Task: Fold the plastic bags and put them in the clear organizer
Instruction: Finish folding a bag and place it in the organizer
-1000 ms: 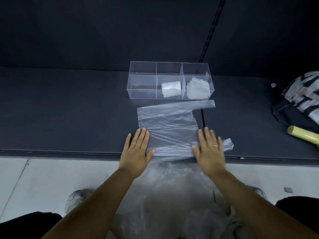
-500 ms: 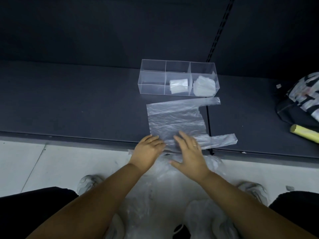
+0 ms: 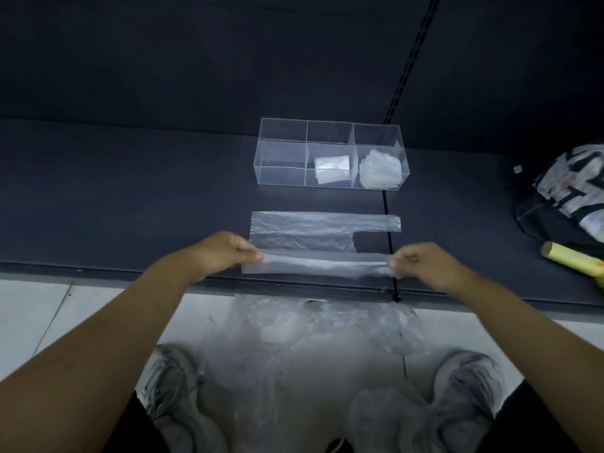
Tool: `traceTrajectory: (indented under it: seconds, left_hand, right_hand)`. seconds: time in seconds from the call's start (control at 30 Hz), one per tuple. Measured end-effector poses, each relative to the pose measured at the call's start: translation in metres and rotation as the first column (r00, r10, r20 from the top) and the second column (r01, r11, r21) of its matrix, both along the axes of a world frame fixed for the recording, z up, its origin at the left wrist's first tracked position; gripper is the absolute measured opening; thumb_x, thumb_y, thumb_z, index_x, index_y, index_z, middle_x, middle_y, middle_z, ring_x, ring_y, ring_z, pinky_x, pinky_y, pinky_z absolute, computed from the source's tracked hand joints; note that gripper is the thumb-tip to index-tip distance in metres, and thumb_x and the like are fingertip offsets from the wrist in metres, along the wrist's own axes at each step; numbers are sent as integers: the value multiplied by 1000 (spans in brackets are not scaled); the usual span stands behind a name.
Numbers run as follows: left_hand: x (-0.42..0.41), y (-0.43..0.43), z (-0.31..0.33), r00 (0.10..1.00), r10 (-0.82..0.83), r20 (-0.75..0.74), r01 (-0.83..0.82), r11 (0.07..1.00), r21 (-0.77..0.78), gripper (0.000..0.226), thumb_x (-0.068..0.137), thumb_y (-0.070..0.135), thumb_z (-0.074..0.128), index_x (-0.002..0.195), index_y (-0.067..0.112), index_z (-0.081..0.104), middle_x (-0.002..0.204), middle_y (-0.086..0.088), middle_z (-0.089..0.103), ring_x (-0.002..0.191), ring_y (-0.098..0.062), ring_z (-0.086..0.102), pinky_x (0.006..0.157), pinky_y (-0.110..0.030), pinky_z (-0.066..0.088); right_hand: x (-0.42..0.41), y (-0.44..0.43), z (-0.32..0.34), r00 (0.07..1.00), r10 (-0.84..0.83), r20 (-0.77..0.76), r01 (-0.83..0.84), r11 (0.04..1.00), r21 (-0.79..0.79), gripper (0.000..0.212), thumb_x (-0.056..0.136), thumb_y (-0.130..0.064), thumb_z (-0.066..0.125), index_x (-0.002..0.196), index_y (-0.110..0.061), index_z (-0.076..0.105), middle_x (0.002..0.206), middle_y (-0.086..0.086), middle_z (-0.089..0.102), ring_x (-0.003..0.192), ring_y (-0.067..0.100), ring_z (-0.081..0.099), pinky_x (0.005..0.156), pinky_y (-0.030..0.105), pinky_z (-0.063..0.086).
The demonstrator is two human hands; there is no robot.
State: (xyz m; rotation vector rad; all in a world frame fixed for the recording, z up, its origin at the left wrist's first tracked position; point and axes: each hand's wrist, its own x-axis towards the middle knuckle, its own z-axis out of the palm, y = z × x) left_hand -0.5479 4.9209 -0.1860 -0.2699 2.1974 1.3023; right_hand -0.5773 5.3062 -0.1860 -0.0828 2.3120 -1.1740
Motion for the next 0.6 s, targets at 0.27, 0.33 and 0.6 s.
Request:
traceTrajectory:
  seconds: [0.27, 0.33, 0.6]
  left_hand:
    - [-40, -11, -22, 933, 359, 38, -361, 928, 91, 20, 82, 26, 74, 97, 14, 72, 97, -1, 71, 91, -14, 64, 79, -23, 49]
    - [-53, -5, -33, 912, 411, 3, -410, 909, 71, 24, 81, 29, 75, 99, 12, 72, 90, 2, 70, 82, -9, 62, 74, -19, 48]
    - [-75, 13, -60, 878, 354, -322, -426, 885, -190, 34, 83, 39, 70, 56, 18, 66, 50, 10, 62, 56, 0, 59, 54, -11, 38]
  right_hand:
    - [-51, 9, -12, 956, -293, 35, 295, 953, -75, 20, 88, -20, 68, 74, -5, 68, 67, 6, 64, 62, 11, 57, 67, 21, 49]
    - [-60, 2, -25, 928, -369, -40, 369, 929, -17, 22, 89, -24, 67, 73, -8, 67, 69, 3, 61, 66, 11, 53, 68, 22, 44]
    - [-75, -12, -59, 840, -476, -262, 530, 822, 208, 41, 90, -34, 63, 67, 0, 61, 57, 6, 50, 57, 20, 46, 52, 27, 33]
